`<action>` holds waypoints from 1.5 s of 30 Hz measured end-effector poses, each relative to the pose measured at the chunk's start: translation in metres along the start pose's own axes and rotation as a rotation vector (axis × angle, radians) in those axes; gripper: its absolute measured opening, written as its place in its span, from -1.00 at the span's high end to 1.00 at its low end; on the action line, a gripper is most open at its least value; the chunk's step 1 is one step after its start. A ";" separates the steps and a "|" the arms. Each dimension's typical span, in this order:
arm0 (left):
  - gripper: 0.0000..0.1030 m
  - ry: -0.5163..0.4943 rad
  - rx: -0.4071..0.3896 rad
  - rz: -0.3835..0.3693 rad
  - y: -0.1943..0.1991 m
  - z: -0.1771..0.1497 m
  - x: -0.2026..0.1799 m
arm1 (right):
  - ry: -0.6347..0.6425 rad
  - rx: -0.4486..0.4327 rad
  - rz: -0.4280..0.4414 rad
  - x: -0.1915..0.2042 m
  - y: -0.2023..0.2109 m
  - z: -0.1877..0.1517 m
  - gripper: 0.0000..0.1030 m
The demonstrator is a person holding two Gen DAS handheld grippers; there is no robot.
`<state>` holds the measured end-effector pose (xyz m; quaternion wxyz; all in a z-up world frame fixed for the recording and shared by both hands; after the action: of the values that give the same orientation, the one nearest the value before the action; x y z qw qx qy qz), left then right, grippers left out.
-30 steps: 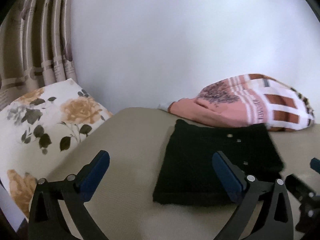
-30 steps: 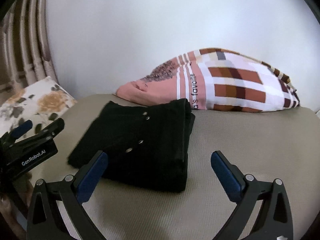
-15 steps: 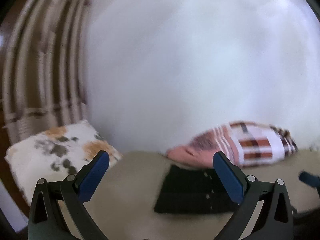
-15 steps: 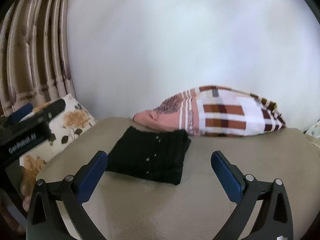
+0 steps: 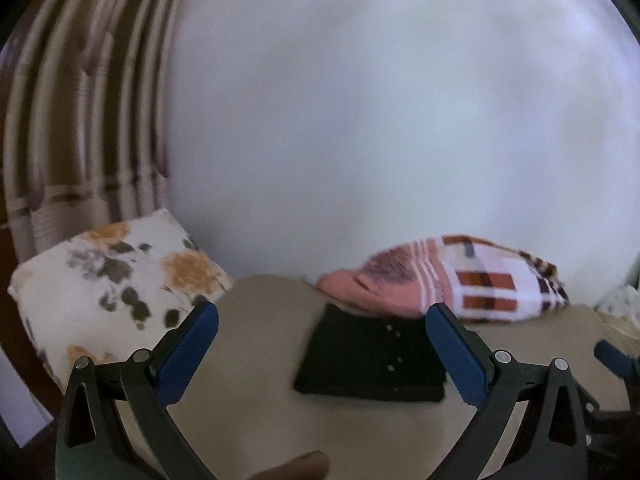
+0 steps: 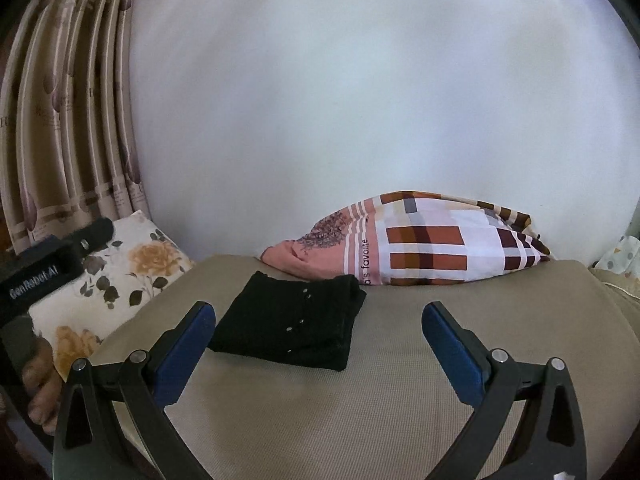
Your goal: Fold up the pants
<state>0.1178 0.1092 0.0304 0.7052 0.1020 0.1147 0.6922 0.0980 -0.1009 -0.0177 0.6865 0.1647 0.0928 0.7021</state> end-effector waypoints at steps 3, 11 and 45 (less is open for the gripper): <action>-1.00 -0.029 0.004 -0.006 -0.004 -0.006 -0.005 | 0.009 -0.010 -0.003 0.003 0.005 0.001 -1.00; -1.00 -0.058 0.024 -0.033 -0.009 -0.013 -0.014 | 0.033 -0.002 0.008 0.014 0.007 -0.001 -1.00; -1.00 -0.075 0.055 -0.044 -0.030 -0.036 -0.013 | 0.032 0.079 0.048 0.021 -0.014 -0.020 -1.00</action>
<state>0.1348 0.0954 -0.0129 0.7208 0.1449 0.1094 0.6690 0.1034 -0.0775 -0.0388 0.6611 0.1824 0.1275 0.7166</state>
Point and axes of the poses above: each gripper's, at about its wrist camera, not at the fingertips, and y roughly against the way its jaws point, x to its left, z to its top, the point moved 7 cm from there along -y, roughly the way its jaws point, and after that the axes turned 2 degrees about -z, right-handed, at the moved point
